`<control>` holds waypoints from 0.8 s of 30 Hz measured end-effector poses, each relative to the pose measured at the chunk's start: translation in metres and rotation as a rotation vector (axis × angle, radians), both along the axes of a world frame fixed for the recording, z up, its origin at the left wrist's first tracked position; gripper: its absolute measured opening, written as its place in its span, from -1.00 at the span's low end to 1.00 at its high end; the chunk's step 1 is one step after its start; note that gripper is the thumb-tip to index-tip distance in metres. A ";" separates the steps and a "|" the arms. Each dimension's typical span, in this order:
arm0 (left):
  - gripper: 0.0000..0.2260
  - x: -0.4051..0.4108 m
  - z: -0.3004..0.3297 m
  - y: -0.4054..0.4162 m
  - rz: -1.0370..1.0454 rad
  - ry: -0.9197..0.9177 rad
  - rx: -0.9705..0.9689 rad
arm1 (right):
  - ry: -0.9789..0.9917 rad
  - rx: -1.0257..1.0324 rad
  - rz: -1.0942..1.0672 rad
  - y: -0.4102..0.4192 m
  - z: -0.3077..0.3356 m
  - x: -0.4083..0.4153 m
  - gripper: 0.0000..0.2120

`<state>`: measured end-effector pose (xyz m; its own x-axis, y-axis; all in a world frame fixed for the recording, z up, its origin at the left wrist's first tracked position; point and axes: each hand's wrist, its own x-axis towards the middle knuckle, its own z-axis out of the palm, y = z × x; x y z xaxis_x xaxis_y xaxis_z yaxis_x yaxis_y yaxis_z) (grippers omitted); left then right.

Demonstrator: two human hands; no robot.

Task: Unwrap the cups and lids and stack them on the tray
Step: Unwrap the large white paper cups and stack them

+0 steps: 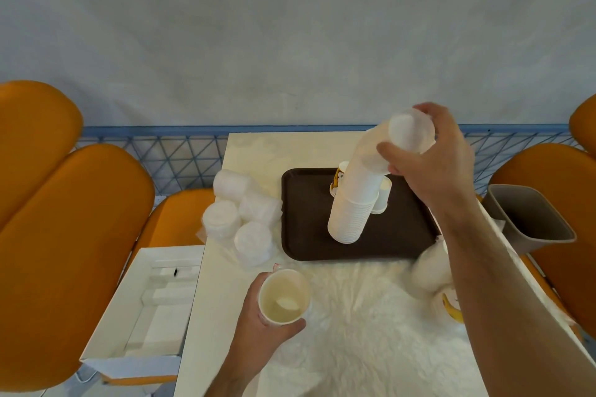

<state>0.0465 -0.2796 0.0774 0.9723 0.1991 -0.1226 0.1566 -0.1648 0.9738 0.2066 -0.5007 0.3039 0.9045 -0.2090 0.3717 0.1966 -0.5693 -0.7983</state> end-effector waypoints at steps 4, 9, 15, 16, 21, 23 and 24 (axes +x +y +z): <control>-0.17 0.000 -0.001 0.000 0.004 0.003 0.010 | -0.066 -0.059 0.000 0.006 -0.003 0.021 -0.44; -0.18 0.000 0.001 -0.001 0.001 -0.019 0.007 | 0.001 -0.158 -0.011 0.009 -0.034 0.047 -0.64; -0.21 0.001 0.000 0.000 0.006 -0.035 0.011 | 0.089 -0.282 0.001 0.010 -0.072 0.043 -0.59; -0.20 0.001 -0.001 0.000 0.010 -0.034 0.013 | 0.088 -0.314 -0.014 0.010 -0.072 0.044 -0.59; -0.19 0.002 -0.003 -0.001 0.020 -0.039 -0.002 | -0.066 -0.407 -0.047 0.022 -0.073 0.014 -0.47; -0.20 0.002 -0.003 -0.001 0.015 -0.047 -0.019 | -0.068 -0.320 0.124 0.038 -0.083 -0.016 -0.55; -0.20 0.002 -0.004 -0.001 0.011 -0.054 -0.027 | -0.014 -0.301 0.261 0.045 -0.091 -0.032 -0.59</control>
<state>0.0484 -0.2802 0.0739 0.9754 0.2071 -0.0757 0.1055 -0.1370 0.9849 0.1745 -0.4555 0.2125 0.9071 0.1474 0.3943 0.3754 -0.7070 -0.5994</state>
